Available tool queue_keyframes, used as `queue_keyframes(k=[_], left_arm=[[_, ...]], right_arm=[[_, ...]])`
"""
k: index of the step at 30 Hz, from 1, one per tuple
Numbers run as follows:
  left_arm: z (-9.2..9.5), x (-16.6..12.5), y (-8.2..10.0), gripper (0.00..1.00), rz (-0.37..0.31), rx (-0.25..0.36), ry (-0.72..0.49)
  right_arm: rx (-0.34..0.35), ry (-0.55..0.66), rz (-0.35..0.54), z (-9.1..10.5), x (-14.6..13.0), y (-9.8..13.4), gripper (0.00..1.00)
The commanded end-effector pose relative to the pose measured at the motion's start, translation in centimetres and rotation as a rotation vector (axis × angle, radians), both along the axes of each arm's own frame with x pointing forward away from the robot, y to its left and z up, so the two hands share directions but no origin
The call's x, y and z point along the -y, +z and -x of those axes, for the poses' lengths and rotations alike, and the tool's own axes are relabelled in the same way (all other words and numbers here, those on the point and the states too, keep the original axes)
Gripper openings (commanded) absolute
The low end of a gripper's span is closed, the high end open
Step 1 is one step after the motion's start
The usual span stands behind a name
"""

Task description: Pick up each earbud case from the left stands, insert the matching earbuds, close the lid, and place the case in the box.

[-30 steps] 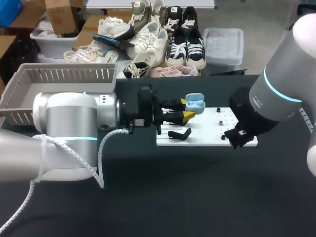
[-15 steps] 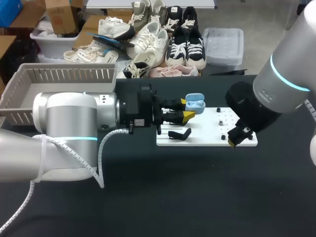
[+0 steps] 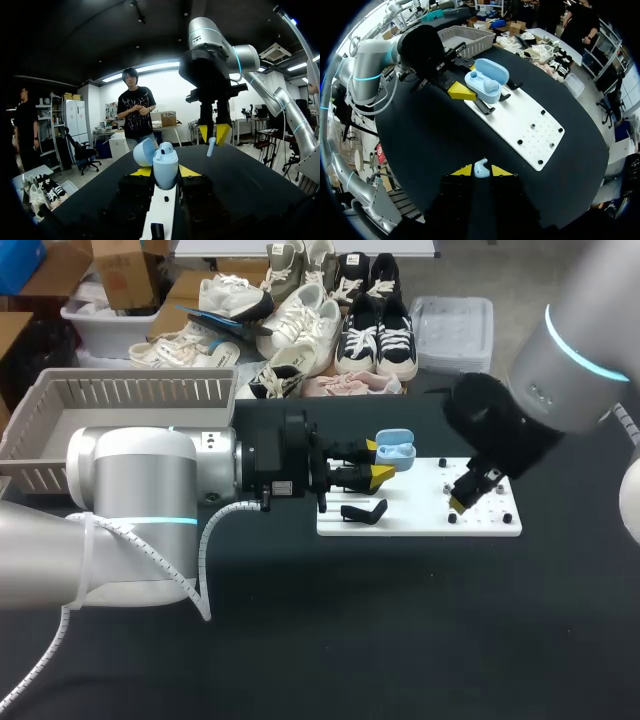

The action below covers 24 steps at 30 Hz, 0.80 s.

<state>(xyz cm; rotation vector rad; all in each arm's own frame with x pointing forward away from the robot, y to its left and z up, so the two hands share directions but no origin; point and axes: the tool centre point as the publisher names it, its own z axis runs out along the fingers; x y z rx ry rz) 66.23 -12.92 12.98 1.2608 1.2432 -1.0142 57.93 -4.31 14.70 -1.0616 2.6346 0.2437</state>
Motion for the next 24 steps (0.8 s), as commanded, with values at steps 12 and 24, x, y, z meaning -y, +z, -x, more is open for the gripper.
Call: queue_keyframes(k=[12, 24], left_arm=[[0.1, 0.1, -0.1, 0.0, 0.003, 0.003, 0.007], [0.1, 0.1, -0.1, 0.0, 0.003, 0.003, 0.007]], right_arm=[[0.01, 0.073, -0.011, -0.4, -3.6, 3.5, 0.0], [0.017, 0.097, -0.022, -1.8, -6.4, 5.2, 0.0]])
